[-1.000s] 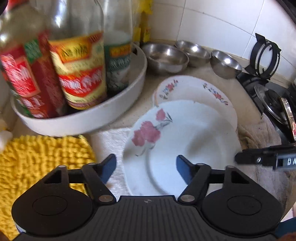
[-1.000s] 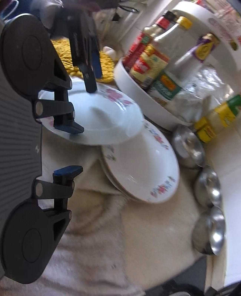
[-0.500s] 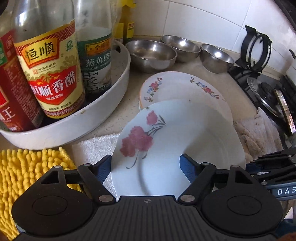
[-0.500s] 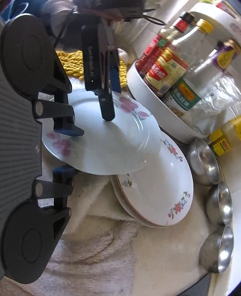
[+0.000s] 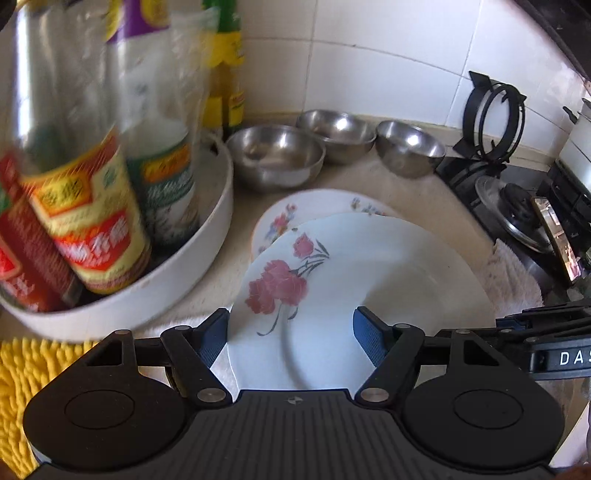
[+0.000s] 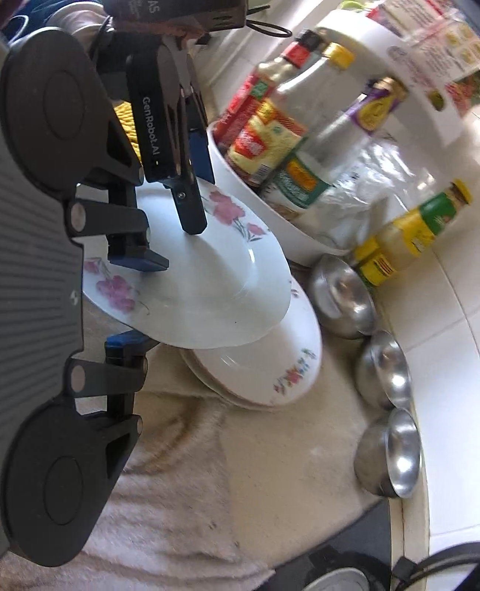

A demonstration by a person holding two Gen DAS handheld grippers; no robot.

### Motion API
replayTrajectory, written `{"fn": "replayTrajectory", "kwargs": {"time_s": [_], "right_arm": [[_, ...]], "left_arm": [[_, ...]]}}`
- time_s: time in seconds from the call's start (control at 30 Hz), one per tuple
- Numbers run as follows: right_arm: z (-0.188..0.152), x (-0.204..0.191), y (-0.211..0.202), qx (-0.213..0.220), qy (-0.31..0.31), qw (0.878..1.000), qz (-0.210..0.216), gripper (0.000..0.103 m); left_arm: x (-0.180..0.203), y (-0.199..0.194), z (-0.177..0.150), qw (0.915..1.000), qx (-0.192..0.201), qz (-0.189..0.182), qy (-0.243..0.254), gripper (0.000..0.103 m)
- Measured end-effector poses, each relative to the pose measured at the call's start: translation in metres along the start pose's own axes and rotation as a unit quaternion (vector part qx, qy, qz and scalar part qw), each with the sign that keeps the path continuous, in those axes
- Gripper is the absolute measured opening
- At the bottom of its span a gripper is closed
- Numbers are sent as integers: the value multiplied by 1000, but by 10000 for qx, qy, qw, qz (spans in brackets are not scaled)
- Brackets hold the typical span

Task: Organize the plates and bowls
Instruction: 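Lower the pink-flower plate onto the floral plate stack with the right gripper, then open the right gripper to release the plate on the stack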

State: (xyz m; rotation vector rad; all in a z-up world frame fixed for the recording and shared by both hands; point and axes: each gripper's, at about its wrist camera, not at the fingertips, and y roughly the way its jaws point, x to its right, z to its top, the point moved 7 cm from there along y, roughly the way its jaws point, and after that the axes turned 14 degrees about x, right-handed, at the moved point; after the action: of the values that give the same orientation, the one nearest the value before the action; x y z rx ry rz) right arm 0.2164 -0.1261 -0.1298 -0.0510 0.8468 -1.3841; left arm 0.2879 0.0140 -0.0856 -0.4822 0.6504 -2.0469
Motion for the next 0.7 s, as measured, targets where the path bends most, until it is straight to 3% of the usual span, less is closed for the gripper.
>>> {"fn": "replayTrajectory", "kwargs": {"time_s": [0.7], "right_arm": [[29,29,27,-49,308,9994,-122,54]], "left_arm": [[7,47,20,9998,-160,39,134,78]]}}
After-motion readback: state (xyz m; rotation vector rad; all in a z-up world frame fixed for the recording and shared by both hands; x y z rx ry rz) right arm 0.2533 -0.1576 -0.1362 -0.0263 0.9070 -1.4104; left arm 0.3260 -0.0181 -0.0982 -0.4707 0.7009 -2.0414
